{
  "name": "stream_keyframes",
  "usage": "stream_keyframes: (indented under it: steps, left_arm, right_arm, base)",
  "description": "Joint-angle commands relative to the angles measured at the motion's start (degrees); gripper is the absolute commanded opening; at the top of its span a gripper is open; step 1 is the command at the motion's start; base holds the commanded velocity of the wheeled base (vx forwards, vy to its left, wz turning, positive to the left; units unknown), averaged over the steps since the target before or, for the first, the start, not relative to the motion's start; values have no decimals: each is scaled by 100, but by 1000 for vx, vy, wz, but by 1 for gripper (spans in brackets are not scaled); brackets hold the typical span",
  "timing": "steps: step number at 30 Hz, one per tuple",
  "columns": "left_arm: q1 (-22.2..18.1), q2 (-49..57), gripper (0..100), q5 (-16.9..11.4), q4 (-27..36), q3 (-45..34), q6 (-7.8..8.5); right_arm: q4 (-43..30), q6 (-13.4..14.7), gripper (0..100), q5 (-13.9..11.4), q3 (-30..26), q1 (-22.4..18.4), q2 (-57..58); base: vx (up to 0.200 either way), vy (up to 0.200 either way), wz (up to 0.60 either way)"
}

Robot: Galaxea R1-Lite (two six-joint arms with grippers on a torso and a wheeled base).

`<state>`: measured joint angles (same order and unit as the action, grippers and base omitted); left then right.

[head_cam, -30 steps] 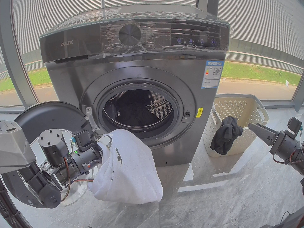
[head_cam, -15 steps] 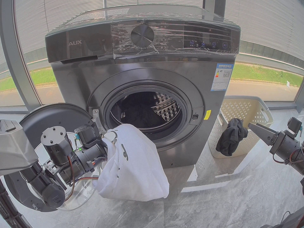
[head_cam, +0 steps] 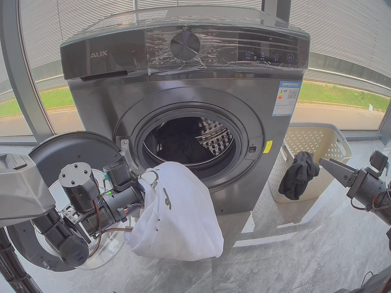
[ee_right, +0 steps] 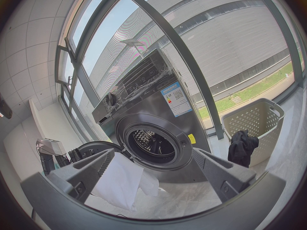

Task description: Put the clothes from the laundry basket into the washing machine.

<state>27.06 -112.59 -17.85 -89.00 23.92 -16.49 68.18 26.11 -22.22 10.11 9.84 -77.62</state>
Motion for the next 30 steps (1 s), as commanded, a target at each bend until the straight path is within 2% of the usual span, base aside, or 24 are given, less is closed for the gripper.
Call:
stream_keyframes:
  steps: [1,24,28,30]
  left_arm:
    - [1,-246,0,9,-38,201,32]
    - [106,-527,0,1,-3,588,59]
    - [97,-755,0,124,41,1177,85]
    - [106,-861,0,370,146,1467,76]
  right_arm:
    - [2,-1,100,-1,0,9,-8]
    - [2,-1,100,-1,-9,1,1]
    - [2,-1,100,-1,-9,1,1]
    - [2,-10,100,-1,-9,1,10]
  base:
    - [200,0,0]
    - [0,0,0]
    - [0,0,0]
    - [0,0,0]
